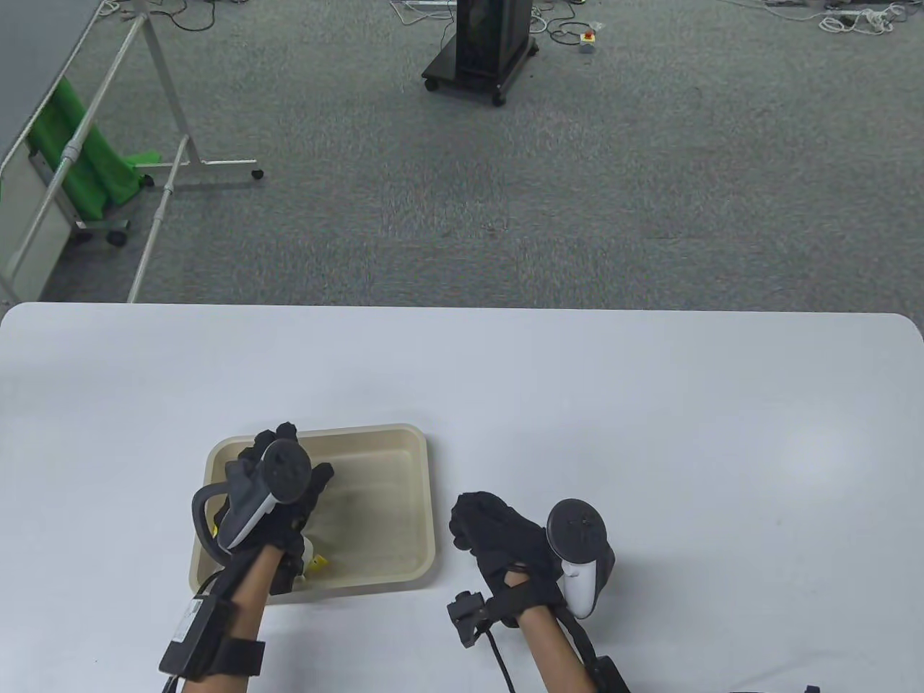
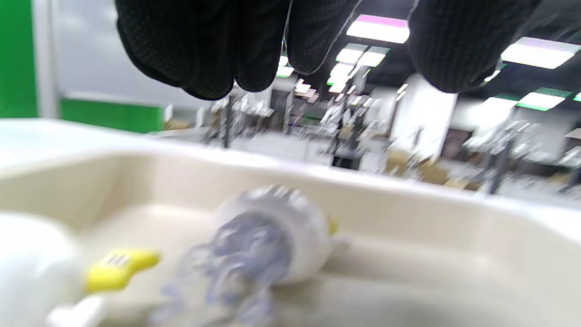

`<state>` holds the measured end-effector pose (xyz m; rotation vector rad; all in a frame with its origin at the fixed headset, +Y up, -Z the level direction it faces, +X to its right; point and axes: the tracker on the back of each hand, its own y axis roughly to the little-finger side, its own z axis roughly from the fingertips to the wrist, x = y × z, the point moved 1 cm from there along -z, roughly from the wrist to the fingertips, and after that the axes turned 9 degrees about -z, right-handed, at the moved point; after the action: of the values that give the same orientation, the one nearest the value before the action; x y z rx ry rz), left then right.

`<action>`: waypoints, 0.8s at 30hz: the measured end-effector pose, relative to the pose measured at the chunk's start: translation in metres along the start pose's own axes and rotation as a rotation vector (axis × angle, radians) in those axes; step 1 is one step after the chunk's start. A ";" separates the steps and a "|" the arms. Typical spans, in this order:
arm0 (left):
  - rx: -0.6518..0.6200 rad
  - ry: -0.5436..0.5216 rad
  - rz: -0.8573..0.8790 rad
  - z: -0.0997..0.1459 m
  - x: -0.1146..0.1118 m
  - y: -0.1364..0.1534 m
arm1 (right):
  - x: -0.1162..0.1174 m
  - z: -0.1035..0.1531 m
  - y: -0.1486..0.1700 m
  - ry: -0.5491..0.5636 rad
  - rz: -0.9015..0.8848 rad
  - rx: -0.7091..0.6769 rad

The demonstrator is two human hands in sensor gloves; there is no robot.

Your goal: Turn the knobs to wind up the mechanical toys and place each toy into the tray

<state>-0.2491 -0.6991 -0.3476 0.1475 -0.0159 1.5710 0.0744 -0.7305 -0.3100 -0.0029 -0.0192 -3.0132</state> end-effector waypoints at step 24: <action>-0.224 -0.247 -0.081 0.069 0.001 -0.024 | 0.019 0.012 -0.018 0.125 0.976 -0.143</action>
<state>-0.2197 -0.7052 -0.2814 0.1635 -0.3740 1.4513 0.0536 -0.7153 -0.2978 0.1230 0.1610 -2.0290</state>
